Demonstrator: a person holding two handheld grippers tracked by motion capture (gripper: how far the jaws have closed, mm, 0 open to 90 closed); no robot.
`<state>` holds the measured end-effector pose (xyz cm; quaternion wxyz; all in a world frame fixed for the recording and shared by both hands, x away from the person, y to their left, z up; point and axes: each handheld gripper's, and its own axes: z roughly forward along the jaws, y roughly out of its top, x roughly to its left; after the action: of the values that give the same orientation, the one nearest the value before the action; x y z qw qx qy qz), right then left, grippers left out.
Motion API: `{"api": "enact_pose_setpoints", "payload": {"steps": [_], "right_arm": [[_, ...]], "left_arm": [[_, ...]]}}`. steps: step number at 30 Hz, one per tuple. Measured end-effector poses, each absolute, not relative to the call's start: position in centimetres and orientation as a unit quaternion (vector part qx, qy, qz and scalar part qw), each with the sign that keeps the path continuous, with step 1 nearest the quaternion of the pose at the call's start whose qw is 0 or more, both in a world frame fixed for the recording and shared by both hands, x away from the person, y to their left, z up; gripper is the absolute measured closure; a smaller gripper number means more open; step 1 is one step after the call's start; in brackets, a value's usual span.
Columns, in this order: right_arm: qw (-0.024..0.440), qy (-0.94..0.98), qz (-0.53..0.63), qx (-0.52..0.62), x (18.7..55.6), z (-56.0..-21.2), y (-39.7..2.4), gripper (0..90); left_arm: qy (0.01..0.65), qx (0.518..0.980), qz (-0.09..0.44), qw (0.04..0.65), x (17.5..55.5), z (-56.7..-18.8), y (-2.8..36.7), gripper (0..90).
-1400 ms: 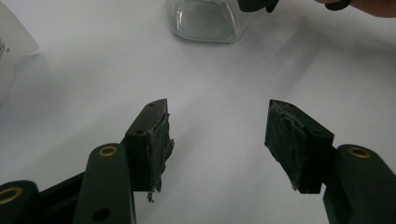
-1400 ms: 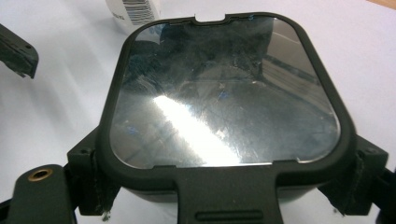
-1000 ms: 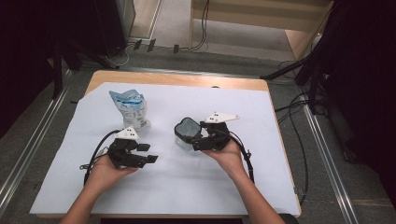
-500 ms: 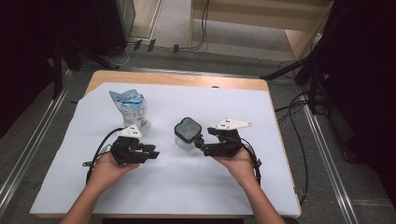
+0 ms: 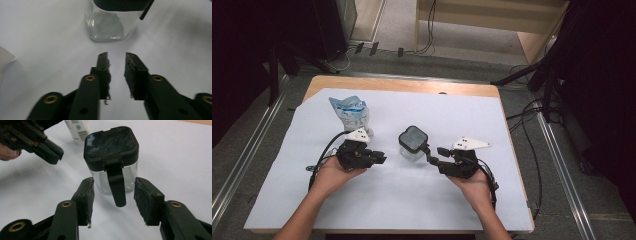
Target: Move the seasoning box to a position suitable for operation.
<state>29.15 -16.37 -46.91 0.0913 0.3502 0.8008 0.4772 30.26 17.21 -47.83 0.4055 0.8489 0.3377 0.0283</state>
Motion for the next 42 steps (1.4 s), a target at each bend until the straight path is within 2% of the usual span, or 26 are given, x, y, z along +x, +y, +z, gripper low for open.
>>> {"api": "enact_pose_setpoints", "payload": {"steps": [3,4,6,9,10,11,12,13,16,19,22,24,25,26,29,42], "right_arm": [[0.093,0.802,0.477,0.348,28.8,-46.8,-16.5,57.6],[0.090,0.802,0.477,0.348,28.8,-46.7,-16.5,58.3],[0.080,0.799,0.481,0.352,28.8,-46.7,-16.6,64.8],[0.081,0.798,0.483,0.351,28.8,-46.8,-16.6,69.7],[0.074,0.799,0.484,0.348,28.9,-47.0,-16.4,75.9],[0.074,0.799,0.484,0.348,28.9,-47.0,-16.4,75.9],[0.078,0.801,0.484,0.343,28.8,-47.2,-16.2,81.8],[0.078,0.801,0.484,0.343,28.8,-47.2,-16.2,81.8],[0.080,0.807,0.479,0.337,28.8,-47.6,-15.6,90.0],[0.077,0.812,0.473,0.333,28.8,-47.9,-15.1,90.0],[0.073,0.814,0.470,0.332,28.9,-48.2,-14.7,90.0],[0.069,0.815,0.470,0.332,29.0,-48.5,-14.5,90.0],[0.065,0.816,0.467,0.335,29.1,-48.7,-14.2,90.0],[0.065,0.816,0.467,0.335,29.1,-48.7,-14.2,90.0],[0.059,0.815,0.465,0.341,29.2,-49.1,-14.0,90.0],[0.058,0.815,0.458,0.351,30.0,-49.9,-13.8,90.0]], "left_arm": [[0.337,0.846,0.029,0.412,30.7,-47.7,17.0,56.7],[0.333,0.847,0.039,0.413,30.9,-47.6,16.8,56.7],[0.324,0.850,0.046,0.413,31.1,-47.3,16.4,48.2],[0.318,0.855,0.041,0.408,31.8,-46.9,15.7,46.3],[0.318,0.853,0.032,0.413,32.1,-46.8,15.5,45.1],[0.318,0.853,0.032,0.413,32.1,-46.8,15.5,44.3],[0.315,0.852,0.023,0.418,32.4,-46.8,15.4,43.6],[0.315,0.852,0.023,0.418,32.4,-46.8,15.4,43.6],[0.319,0.850,0.021,0.419,32.8,-47.3,15.4,43.3],[0.320,0.850,0.024,0.417,33.3,-47.7,15.6,43.2],[0.321,0.849,0.027,0.420,33.5,-47.8,15.6,47.0],[0.319,0.848,0.030,0.422,33.7,-47.9,15.7,57.1],[0.318,0.848,0.037,0.421,33.7,-48.0,15.6,67.5],[0.320,0.846,0.040,0.424,33.7,-48.0,15.7,67.5],[0.335,0.836,0.030,0.434,34.4,-48.4,15.9,90.0],[0.338,0.837,0.041,0.429,35.4,-49.5,14.8,90.0]]}}
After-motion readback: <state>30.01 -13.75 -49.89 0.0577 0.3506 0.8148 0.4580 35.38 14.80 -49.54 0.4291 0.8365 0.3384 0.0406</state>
